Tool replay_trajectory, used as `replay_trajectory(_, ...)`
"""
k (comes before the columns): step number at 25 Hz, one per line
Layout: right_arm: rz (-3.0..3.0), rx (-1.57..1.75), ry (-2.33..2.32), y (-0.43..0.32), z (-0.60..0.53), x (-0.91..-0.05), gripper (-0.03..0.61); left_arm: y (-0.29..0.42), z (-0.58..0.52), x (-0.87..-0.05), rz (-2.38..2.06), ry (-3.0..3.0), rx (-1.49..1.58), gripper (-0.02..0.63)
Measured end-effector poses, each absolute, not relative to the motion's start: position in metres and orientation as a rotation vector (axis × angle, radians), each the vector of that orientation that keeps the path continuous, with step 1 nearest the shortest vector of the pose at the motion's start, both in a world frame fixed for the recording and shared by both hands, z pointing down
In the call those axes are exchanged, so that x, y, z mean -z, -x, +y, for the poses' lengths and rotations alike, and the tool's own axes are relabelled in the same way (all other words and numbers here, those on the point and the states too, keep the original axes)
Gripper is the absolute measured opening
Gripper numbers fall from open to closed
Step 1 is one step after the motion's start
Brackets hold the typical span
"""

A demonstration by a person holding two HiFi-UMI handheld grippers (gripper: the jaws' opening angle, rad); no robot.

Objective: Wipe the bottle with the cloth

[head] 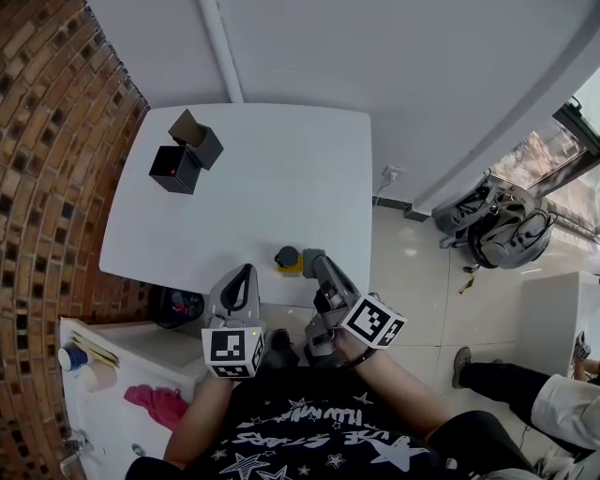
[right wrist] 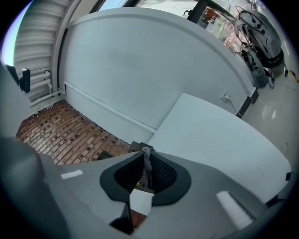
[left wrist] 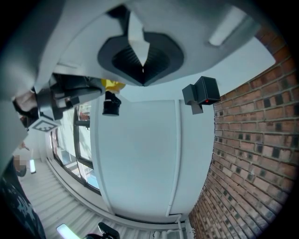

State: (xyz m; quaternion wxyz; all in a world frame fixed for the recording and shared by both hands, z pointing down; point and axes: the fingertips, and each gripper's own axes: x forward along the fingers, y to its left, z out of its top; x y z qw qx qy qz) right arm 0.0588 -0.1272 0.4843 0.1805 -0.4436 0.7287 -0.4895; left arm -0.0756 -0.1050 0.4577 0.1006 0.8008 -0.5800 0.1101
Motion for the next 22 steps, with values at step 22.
replay_trajectory(22,2.096,1.541,1.387,-0.048,-0.132,-0.565,0.040,0.090,-0.108,-0.468,-1.716,-2.321,-0.365,0.005)
